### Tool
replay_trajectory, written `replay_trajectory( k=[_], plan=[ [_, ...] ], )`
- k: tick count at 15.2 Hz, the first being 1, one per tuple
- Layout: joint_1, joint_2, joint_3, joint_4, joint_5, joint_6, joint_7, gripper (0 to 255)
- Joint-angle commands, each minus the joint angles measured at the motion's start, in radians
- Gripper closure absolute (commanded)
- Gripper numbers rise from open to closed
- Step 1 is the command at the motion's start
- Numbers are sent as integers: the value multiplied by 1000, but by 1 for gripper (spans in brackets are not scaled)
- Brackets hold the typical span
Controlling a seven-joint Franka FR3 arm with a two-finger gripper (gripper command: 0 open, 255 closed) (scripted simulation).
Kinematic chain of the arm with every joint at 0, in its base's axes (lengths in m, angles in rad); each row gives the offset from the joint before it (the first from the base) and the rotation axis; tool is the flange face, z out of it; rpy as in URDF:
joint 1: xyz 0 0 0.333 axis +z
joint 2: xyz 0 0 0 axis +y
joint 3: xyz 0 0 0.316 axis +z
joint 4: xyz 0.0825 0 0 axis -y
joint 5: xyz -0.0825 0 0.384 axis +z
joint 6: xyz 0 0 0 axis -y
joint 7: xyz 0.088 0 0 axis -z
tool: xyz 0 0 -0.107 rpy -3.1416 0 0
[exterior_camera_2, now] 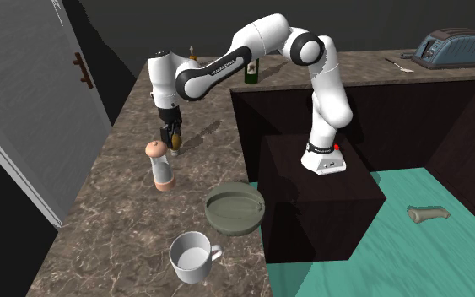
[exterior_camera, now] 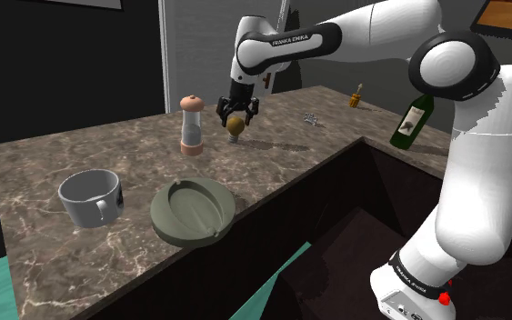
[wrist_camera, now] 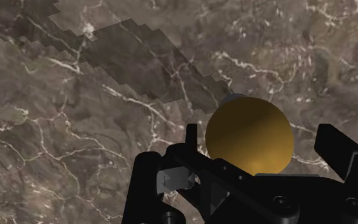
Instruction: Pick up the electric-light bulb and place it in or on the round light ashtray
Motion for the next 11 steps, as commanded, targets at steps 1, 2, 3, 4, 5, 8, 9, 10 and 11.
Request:
replay_trajectory(
  k=[1, 2, 3, 4, 5, 8, 9, 10, 11],
  plan=[
    [0, 0, 0, -1, 0, 1, 0, 0],
    [0, 0, 0, -1, 0, 1, 0, 0],
    [0, 0, 0, 0, 0, 0, 0, 0],
    [0, 0, 0, 0, 0, 0, 0, 255],
    [0, 0, 0, 0, 0, 0, 0, 255],
    [0, -1, 0, -1, 0, 1, 0, 255],
    [0, 0, 0, -1, 0, 1, 0, 255],
    [0, 0, 0, 0, 0, 0, 0, 255],
    [0, 0, 0, 0, 0, 0, 0, 255]
  ],
)
